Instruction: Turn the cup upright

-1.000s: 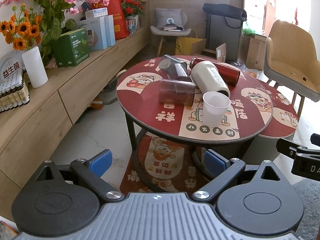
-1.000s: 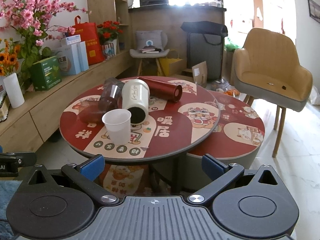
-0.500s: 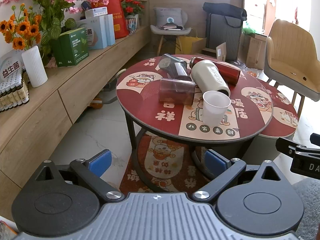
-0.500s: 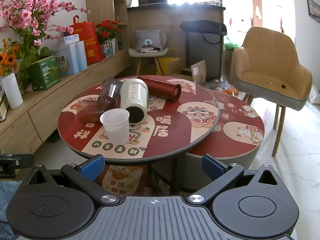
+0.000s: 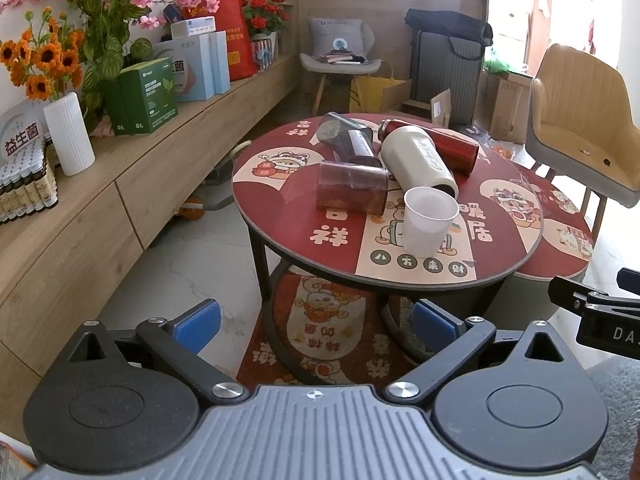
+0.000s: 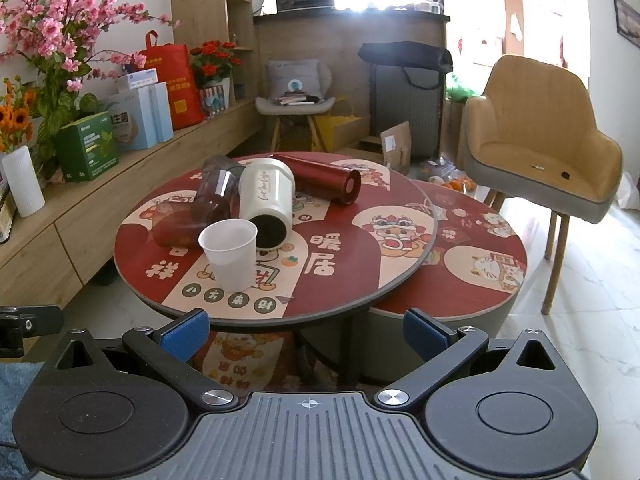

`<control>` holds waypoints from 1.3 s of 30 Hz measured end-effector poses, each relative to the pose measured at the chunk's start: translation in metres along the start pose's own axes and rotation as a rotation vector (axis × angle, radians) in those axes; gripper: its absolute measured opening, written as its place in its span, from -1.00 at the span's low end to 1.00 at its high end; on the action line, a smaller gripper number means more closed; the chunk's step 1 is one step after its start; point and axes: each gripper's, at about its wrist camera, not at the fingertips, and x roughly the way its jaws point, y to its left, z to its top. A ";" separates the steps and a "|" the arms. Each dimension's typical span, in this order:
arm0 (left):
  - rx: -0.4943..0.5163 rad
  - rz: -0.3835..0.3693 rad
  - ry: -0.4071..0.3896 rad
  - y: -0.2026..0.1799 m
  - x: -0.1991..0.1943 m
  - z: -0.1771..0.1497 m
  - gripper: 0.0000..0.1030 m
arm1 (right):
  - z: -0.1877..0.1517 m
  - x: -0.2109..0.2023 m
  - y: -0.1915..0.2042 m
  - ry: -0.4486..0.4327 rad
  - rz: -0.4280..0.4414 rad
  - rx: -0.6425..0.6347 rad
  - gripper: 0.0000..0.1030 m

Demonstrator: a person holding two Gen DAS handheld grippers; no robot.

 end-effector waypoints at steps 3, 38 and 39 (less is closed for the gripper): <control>-0.001 0.001 0.003 0.000 0.000 0.000 0.99 | 0.000 -0.001 0.001 0.000 0.000 -0.002 0.99; -0.016 0.003 0.010 0.001 0.003 -0.001 0.99 | -0.002 -0.001 0.003 0.000 -0.003 -0.004 0.99; -0.015 0.003 0.010 0.001 0.003 -0.001 0.99 | -0.003 -0.001 0.003 -0.001 -0.004 -0.003 0.99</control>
